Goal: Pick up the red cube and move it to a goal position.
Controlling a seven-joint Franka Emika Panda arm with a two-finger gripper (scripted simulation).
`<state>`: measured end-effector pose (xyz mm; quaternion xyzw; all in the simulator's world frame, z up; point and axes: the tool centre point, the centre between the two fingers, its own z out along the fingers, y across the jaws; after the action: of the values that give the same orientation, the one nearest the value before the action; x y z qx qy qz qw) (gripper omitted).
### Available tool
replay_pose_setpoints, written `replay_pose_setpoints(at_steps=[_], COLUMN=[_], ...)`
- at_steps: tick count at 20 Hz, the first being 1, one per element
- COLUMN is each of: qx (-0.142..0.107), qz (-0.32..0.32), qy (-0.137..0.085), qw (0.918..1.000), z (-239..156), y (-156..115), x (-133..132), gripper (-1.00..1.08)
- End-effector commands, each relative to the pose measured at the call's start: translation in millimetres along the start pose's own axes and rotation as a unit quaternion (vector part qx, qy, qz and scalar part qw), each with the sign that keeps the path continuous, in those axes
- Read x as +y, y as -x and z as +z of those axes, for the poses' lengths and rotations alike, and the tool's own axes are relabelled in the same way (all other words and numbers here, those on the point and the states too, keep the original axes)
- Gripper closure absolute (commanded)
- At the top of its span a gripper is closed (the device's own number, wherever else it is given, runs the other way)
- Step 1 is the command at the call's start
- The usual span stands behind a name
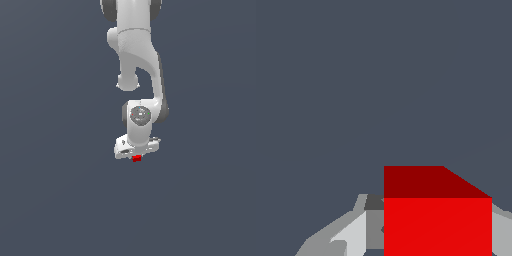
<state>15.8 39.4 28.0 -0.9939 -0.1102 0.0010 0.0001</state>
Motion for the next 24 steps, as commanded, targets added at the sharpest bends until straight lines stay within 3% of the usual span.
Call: replay_pose_setpoints(at_steps=[1,10,24], qx=[0.001,0.001,0.001], qz=[0.000,0.000,0.000], qy=[0.000,0.000,0.000], qw=[1.0000,1.0000,1.0000], z=[-9.3,-73.1,-238.1], y=[0.2,6.4,20.5], x=[1.0,7.2,22.7], gripper=[1.08,1.08,1.08])
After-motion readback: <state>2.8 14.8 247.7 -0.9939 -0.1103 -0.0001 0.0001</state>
